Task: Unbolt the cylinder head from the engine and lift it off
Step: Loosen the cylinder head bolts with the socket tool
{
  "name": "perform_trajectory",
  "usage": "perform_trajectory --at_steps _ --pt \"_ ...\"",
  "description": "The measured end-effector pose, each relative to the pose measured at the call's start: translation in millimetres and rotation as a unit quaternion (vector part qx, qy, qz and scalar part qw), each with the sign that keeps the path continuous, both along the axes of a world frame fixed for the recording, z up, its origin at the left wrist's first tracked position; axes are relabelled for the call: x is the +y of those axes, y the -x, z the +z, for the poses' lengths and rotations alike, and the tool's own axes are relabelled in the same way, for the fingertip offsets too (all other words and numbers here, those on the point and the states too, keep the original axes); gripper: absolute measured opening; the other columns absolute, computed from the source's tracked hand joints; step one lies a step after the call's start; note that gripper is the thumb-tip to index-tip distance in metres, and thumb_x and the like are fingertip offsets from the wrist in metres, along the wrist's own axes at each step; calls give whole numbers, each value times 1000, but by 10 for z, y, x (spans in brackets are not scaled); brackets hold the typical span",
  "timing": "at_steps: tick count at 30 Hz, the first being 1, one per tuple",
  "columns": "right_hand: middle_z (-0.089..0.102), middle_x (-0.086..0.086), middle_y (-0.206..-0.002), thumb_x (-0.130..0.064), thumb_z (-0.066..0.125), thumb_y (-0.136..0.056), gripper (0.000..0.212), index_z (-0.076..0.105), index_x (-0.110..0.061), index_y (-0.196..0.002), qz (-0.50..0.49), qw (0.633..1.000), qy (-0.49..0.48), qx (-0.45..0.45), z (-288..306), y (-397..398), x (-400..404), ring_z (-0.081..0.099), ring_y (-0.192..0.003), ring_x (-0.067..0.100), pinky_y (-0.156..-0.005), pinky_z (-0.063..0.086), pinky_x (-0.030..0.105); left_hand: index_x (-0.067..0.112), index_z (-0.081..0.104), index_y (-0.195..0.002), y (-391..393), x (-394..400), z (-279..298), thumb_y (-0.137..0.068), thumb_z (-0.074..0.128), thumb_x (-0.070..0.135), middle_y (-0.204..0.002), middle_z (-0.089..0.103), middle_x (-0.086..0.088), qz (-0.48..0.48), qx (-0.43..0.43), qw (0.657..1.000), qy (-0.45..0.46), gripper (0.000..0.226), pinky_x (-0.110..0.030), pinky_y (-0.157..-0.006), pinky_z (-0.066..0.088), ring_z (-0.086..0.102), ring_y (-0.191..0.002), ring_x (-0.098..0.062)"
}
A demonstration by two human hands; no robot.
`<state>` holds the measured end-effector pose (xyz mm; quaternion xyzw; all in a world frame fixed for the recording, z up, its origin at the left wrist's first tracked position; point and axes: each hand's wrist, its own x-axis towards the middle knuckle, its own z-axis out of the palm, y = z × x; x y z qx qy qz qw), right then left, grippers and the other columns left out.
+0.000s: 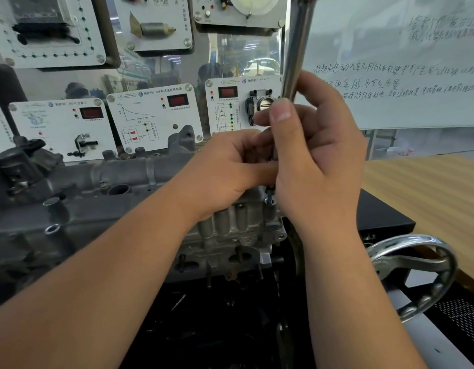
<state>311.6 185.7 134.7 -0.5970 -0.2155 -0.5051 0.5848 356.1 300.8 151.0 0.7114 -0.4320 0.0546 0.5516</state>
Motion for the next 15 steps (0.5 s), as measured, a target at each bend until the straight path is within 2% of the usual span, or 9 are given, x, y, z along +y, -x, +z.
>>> perform_trajectory --at_steps 2,5,7,9,11,13,15 --pt "71 -8 -92 -30 65 -95 34 62 -13 -125 3 1000 -9 1 13 9 8 70 -84 10 -74 59 36 1 71 -104 -6 -4 1 -82 73 9 -97 69 -28 16 -18 1000 -9 23 -52 -83 56 66 -93 -47" --pt "70 -10 -85 -27 70 -93 12 69 -26 -105 -10 1000 -30 1 10 9 7 67 -75 10 -68 57 33 7 73 -103 11 -20 4 -76 74 19 -96 71 -25 30 -27 999 -17 30 -56 -85 56 66 -95 -47" --pt "67 -12 -78 -23 68 -94 7 70 -27 -99 -27 999 -34 -6 8 6 -8 62 -71 7 -67 52 27 15 75 -96 1 -10 -7 -77 75 17 -88 74 -14 16 -15 1000 -12 19 -48 -80 61 70 -87 -39" --pt "62 -15 -72 -20 63 -97 8 70 -21 -96 -37 999 -22 -3 6 -2 -43 62 -70 7 -65 51 27 18 74 -93 -21 12 -27 -83 73 7 -83 75 2 -19 11 1000 -7 15 -30 -76 59 72 -82 -19" --pt "68 -12 -78 -19 58 -100 16 71 -11 -104 -28 1000 -13 0 9 -4 -76 69 -78 14 -69 57 34 10 72 -100 -22 23 -29 -87 70 0 -87 76 4 -43 33 998 -7 16 -21 -80 55 72 -86 -11" --pt "73 -8 -86 -18 55 -102 29 66 -9 -127 -10 1000 -6 5 11 -3 -88 72 -87 14 -77 60 38 10 72 -105 2 10 -21 -83 70 6 -89 77 3 -53 45 998 -1 22 -21 -81 56 73 -88 -10" --pt "75 -7 -89 -20 53 -103 36 59 -10 -137 6 1000 -4 12 11 -3 -77 72 -88 13 -80 60 42 8 72 -105 12 -3 -11 -83 72 5 -88 76 1 -39 37 999 1 22 -24 -79 58 73 -85 -13"
